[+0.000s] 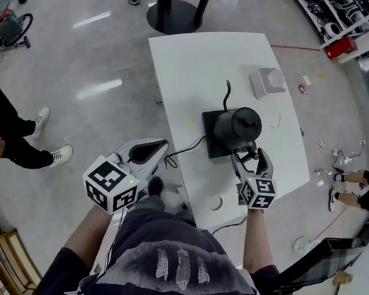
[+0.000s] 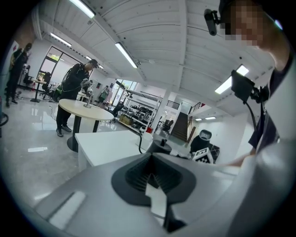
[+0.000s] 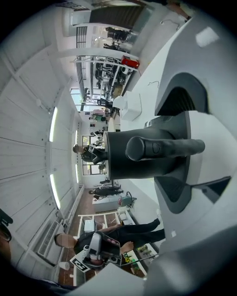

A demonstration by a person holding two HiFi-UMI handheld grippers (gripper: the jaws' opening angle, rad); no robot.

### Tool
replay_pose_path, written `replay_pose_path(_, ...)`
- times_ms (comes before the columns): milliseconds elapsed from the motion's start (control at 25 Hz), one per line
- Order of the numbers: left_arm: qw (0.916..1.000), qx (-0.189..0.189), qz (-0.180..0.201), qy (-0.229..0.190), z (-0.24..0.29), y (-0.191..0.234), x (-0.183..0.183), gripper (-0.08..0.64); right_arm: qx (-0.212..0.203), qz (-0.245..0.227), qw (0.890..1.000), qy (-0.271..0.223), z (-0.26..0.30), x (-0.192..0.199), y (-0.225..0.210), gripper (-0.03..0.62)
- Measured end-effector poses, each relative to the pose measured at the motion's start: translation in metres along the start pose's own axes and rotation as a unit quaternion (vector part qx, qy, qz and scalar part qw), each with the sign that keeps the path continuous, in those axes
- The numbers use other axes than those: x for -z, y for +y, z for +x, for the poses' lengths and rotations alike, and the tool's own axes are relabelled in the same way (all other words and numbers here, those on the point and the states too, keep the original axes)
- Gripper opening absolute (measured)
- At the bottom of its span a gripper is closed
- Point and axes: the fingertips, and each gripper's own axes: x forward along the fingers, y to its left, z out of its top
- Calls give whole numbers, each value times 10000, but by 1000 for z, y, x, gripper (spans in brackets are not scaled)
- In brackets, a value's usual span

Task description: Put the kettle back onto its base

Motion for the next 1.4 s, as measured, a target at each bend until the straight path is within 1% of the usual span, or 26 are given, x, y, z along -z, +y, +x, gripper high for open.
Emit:
replay_pose_path(80, 10000, 74, -33, 12, 1, 1, 1, 2, 50, 23, 10000, -20, -5, -6, 2, 414)
replay_pose_path(360, 9996, 292, -37, 28, 7, 5, -4, 2, 92, -159, 9996, -209, -21, -37, 9, 417)
replay_pose_path(520, 9992, 386, -58, 82, 14, 3, -4, 2, -35, -112, 9993, -367, -36, -57, 18, 417)
replay_pose_path(640, 9989, 461, 21, 123, 23, -5, -3, 2, -101, -7, 9985, -543, -49, -63, 20, 414)
replay_pose_path(680, 9988, 460, 68, 119, 24, -8, -4, 2, -142, 44, 9982, -589, -54, -64, 20, 401)
replay_pose_path(720, 9989, 435, 112, 112, 24, -11, -4, 2, -191, 96, 9978, -622, -58, -65, 21, 370)
replay_pose_path(760, 9991, 388, 151, 111, 22, -14, -5, 2, -230, 147, 9975, -651, -61, -65, 21, 300)
replay_pose_path(800, 9992, 326, 187, 116, 21, -16, -5, 2, -252, 191, 9971, -699, -65, -65, 20, 188)
replay_pose_path(840, 9993, 262, 224, 128, 20, -18, -6, 2, -276, 228, 9963, -782, -68, -67, 19, 48)
replay_pose_path(880, 9993, 203, 262, 149, 18, -21, -6, 2, -328, 271, 9952, -881, -72, -69, 18, 3)
replay_pose_path(1080, 9980, -103, 548, 300, 10, -51, 4, 2, -837, 477, 9890, -1118, -91, -57, 28, 3)
replay_pose_path(1200, 9969, -230, 676, 338, 4, -78, 12, 2, -1159, 523, 9844, -1213, -115, -47, 38, 2)
replay_pose_path(1320, 9957, -218, 810, 400, 10, -108, 26, 2, -1487, 579, 9750, -1548, -143, -48, 35, 3)
replay_pose_path(1400, 9941, -270, 944, 456, 17, -123, 36, 2, -1585, 628, 9696, -1753, -152, -48, 26, 3)
